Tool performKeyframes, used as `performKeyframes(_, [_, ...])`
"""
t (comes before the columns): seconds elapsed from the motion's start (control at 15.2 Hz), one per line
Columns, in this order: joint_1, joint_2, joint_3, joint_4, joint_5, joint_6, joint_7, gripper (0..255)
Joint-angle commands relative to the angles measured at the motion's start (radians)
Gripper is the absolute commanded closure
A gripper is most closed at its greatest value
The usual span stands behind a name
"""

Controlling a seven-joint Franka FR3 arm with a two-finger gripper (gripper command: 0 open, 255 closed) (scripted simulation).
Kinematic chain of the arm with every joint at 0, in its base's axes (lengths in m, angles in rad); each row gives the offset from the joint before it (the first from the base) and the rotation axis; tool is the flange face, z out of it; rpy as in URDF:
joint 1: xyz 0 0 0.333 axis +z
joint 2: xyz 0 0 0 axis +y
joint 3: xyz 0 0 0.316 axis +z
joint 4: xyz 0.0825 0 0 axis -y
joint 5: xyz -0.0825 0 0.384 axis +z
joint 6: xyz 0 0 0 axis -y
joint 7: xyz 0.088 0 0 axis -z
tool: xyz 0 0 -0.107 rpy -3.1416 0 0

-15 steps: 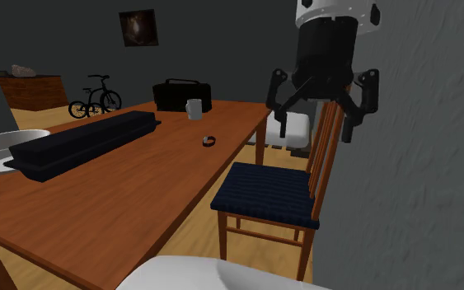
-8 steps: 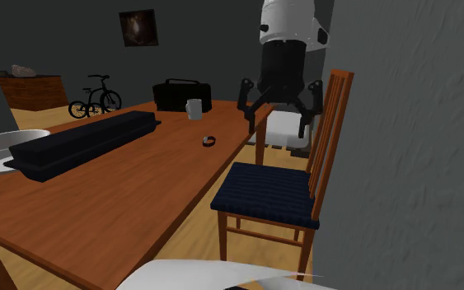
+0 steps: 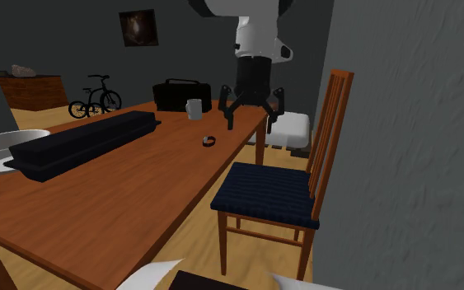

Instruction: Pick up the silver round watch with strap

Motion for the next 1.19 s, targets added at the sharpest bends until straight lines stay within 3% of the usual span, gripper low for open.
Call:
performKeyframes(0.0, [0.009, 0.075, 0.024, 0.050, 0.006, 0.030, 0.038, 0])
performKeyframes(0.59, [0.053, 0.399, 0.096, 0.338, -0.022, 0.085, 0.186, 0])
performKeyframes(1.12, [0.126, 0.721, 0.120, 0.709, -0.089, 0.047, 0.305, 0])
